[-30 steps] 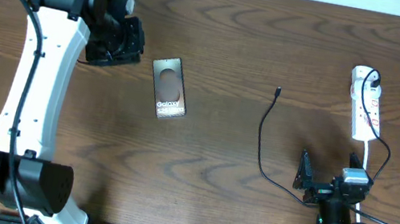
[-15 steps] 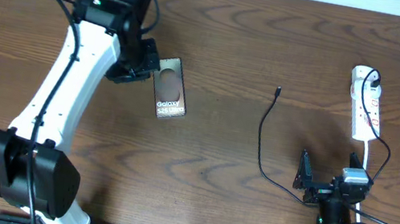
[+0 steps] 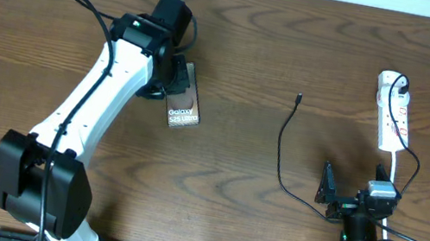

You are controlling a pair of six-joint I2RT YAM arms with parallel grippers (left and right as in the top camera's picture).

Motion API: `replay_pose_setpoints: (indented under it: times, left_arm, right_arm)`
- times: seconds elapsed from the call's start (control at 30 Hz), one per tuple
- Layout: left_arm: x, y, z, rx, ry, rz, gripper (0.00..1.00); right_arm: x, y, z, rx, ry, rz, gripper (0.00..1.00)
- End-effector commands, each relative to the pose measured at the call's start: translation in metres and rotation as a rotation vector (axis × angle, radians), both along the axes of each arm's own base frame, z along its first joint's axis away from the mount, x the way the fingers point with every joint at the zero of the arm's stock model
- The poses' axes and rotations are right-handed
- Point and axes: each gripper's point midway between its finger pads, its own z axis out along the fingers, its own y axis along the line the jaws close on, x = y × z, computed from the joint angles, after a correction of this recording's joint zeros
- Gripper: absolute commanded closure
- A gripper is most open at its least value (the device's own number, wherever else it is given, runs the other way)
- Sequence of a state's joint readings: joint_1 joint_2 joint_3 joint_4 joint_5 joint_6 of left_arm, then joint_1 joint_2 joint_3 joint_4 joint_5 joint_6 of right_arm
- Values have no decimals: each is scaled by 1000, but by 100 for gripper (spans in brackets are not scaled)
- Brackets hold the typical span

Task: Plug charger to phone and switch on socket
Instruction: 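Move the left gripper forward over the Galaxy phone box, then lower the left gripper and grasp the phone box's long edges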

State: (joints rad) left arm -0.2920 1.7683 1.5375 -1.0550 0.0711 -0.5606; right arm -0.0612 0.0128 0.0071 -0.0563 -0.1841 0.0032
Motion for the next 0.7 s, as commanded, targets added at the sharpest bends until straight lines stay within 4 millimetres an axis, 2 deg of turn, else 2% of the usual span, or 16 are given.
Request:
replay_pose_setpoints:
  times: [0.0,0.13,0.17,0.67]
  left_arm:
    - [0,4,-10,27,9,20,45]
    - [0,5,-19,34,6,22,31]
    - [0,5,-21,34,6,22,2]
    - [4,4,-44,25,-20,25,2]
  right_arm:
    - [0,1,-1,3,1,6,1]
    - [0,1,-1,3,1,6,1]
    - [0,1,-1,3,1,6,1]
    - [0,1,-1,3,1,6,1]
